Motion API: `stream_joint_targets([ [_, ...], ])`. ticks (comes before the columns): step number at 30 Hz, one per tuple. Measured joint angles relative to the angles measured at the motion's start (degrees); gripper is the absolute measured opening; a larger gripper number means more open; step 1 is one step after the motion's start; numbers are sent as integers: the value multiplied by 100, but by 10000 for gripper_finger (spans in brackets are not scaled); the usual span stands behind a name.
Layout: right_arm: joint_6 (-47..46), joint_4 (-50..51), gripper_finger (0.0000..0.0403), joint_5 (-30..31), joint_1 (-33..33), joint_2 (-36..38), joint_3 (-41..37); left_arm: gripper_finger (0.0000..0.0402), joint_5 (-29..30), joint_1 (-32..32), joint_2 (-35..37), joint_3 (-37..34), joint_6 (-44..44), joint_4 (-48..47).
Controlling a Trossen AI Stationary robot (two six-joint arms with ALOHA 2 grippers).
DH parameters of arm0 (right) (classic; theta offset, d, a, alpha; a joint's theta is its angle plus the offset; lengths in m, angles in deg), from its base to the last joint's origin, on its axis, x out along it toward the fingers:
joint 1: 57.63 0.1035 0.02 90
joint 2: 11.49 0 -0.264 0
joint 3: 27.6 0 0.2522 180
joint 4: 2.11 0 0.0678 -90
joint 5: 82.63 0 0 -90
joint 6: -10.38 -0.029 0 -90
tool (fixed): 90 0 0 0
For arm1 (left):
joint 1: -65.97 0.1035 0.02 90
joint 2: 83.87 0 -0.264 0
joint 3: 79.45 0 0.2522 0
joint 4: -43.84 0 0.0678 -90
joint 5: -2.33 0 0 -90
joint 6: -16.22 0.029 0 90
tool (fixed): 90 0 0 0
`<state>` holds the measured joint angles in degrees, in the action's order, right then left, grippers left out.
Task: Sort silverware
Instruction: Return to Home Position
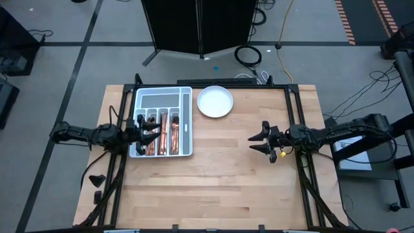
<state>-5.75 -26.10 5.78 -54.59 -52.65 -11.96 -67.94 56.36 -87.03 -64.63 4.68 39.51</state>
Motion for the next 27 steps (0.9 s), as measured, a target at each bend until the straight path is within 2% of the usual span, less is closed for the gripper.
stream_joint_targets([
  [6, -32, 359, 155, 136, -37, 410, -104, 200, -59, 91, -2, 0, 9, -10],
  [9, 20, 956, 155, 162, -37, 621, -108, 200, -260, 136, -2, 2, 1, -70],
  [14, 210, 1936, 155, 751, -37, 1114, -108, 200, -297, 145, -7, 2, -1, -98],
  [27, 743, 3283, 155, 766, -37, 2358, -108, 200, -363, 138, -7, 2, -12, -107],
])
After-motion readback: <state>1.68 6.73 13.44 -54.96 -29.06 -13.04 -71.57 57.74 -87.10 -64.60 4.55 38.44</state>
